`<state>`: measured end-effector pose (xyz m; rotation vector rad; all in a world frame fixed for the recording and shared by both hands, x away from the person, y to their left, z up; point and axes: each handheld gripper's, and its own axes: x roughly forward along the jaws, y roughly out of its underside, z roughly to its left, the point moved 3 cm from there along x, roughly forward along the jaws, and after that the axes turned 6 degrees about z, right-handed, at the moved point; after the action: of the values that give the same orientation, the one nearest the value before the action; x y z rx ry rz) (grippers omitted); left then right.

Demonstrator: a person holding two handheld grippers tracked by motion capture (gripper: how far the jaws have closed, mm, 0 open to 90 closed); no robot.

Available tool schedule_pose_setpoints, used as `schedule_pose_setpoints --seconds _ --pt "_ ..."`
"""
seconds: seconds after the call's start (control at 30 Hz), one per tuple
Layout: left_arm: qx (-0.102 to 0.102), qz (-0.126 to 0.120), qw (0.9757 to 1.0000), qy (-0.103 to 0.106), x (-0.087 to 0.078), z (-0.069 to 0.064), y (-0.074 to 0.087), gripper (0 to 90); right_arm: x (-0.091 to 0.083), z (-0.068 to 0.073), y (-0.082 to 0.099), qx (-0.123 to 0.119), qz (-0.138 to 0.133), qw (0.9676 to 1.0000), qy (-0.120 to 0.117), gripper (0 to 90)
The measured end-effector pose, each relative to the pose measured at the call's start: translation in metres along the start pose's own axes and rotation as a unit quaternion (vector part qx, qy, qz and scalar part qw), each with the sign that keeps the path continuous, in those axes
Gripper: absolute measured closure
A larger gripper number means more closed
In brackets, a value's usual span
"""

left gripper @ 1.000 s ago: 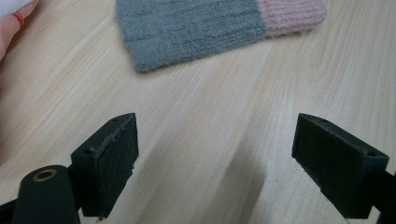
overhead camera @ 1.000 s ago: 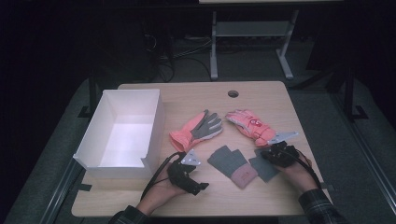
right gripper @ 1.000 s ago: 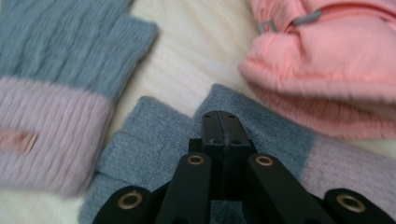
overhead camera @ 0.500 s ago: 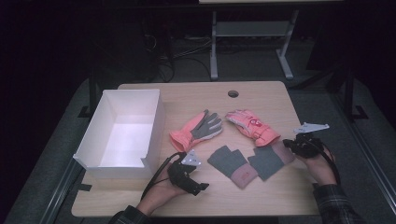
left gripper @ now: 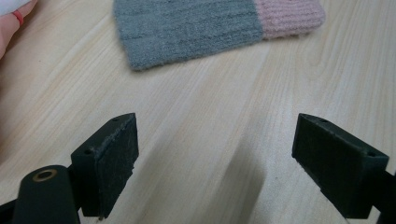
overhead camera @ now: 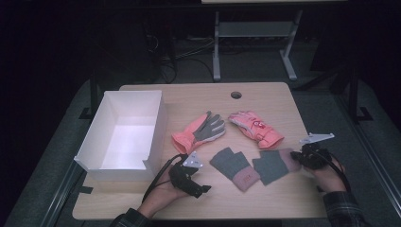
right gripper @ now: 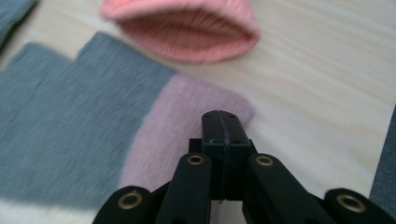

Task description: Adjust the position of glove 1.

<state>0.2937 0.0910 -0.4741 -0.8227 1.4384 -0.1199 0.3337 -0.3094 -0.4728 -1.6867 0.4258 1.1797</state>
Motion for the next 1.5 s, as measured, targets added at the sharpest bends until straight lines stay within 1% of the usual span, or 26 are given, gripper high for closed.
schedule_pose_setpoints --seconds 0.07,0.13,0.3,0.4,0.43,0.47,0.5,0.57,0.6,0.63,0.67,0.8,0.9,0.93,0.97,1.07,1.13,1.17,1.2,1.23,1.3,1.33,1.37,1.4,1.43,1.5 --pt "0.003 -0.001 1.0 -0.001 0.0 0.0 0.0 14.1 -0.004 0.003 0.006 -0.007 0.005 1.0 0.002 90.0" --pt "-0.002 -0.001 1.0 0.001 0.0 0.0 0.0 14.1 -0.008 0.007 0.013 -0.011 0.008 0.9999 0.005 90.0" --pt "-0.003 -0.001 1.0 0.003 0.002 -0.001 -0.001 14.1 -0.017 0.016 0.028 -0.009 0.011 0.9999 -0.003 90.0" --pt "-0.008 -0.006 0.9999 0.004 0.002 -0.003 -0.002 14.1 -0.021 0.019 0.033 -0.01 0.013 0.9999 -0.004 90.0" --pt "-0.001 0.0 1.0 0.004 0.002 -0.002 -0.002 14.1 -0.024 0.022 0.037 -0.012 0.014 0.9998 -0.007 90.0" --pt "-0.001 0.0 1.0 0.004 0.002 -0.002 -0.002 14.1 -0.025 0.023 0.038 -0.014 0.015 0.9997 -0.009 90.0" --pt "-0.006 -0.003 1.0 0.005 0.003 -0.002 -0.002 14.1 -0.026 0.024 0.039 -0.015 0.016 0.9997 -0.011 90.0" --pt "-0.007 -0.004 1.0 0.005 0.003 -0.002 -0.002 14.1 -0.027 0.025 0.04 -0.017 0.018 0.9996 -0.011 90.0" --pt "-0.007 -0.005 1.0 0.005 0.003 -0.002 -0.002 14.1 -0.029 0.028 0.044 -0.017 0.019 0.9996 -0.015 90.0" --pt "-0.001 0.0 1.0 0.004 0.002 -0.001 -0.001 14.1 -0.03 0.029 0.045 -0.017 0.018 0.9996 -0.015 90.0" --pt "-0.002 0.0 1.0 0.004 0.002 -0.001 -0.001 14.1 -0.031 0.031 0.047 -0.019 0.019 0.9995 -0.015 90.0" --pt "-0.001 0.0 1.0 0.004 0.002 -0.001 -0.002 14.1 -0.037 0.039 0.056 -0.02 0.021 0.9993 -0.024 90.0" --pt "0.0 0.002 1.0 0.004 0.003 -0.002 -0.002 14.1 -0.042 0.048 0.062 -0.035 0.019 0.9987 -0.032 90.0" --pt "-0.005 -0.002 1.0 0.005 0.003 -0.003 -0.002 14.1 -0.043 0.052 0.063 -0.036 0.019 0.9986 -0.035 90.0" --pt "0.001 0.003 1.0 0.004 0.003 -0.002 -0.002 14.1 -0.044 0.055 0.065 -0.04 0.019 0.9983 -0.039 90.0" --pt "0.001 0.002 1.0 0.004 0.004 -0.002 -0.002 14.1 -0.046 0.062 0.069 -0.048 0.019 0.9973 -0.052 90.0" --pt "0.0 0.002 1.0 0.005 0.004 -0.003 -0.002 14.1 -0.047 0.064 0.069 -0.052 0.018 0.997 -0.054 90.0" --pt "-0.001 0.002 1.0 0.005 0.004 -0.002 -0.002 14.1 -0.048 0.064 0.067 -0.056 0.011 0.9969 -0.054 89.9" --pt "-0.001 0.002 1.0 0.005 0.004 -0.002 -0.002 14.1 -0.048 0.064 0.067 -0.056 0.011 0.9969 -0.054 89.9" --pt "-0.001 0.003 1.0 0.005 0.004 -0.002 -0.002 14.1 -0.048 0.06 0.062 -0.057 -0.004 0.9965 -0.062 84.0" --pt "0.0 0.004 1.0 0.005 0.005 -0.002 -0.002 14.1 -0.045 0.057 0.057 -0.068 -0.007 0.9958 -0.062 81.5" --pt "0.0 0.004 1.0 0.005 0.005 -0.002 -0.002 14.1 -0.045 0.057 0.057 -0.068 -0.007 0.9958 -0.062 81.5" --pt "-0.007 -0.002 1.0 0.006 0.006 -0.004 -0.003 14.1 -0.043 0.055 0.055 -0.071 -0.009 0.9954 -0.063 79.3" --pt "-0.005 0.001 1.0 0.006 0.006 -0.003 -0.003 14.1 -0.038 0.051 0.048 -0.078 -0.017 0.9945 -0.068 76.3" --pt "-0.006 0.002 1.0 0.007 0.006 -0.004 -0.003 14.1 -0.037 0.05 0.046 -0.08 -0.02 0.9942 -0.069 75.6" --pt "-0.006 0.001 1.0 0.007 0.007 -0.004 -0.003 14.1 -0.034 0.049 0.041 -0.083 -0.027 0.9929 -0.081 73.3"
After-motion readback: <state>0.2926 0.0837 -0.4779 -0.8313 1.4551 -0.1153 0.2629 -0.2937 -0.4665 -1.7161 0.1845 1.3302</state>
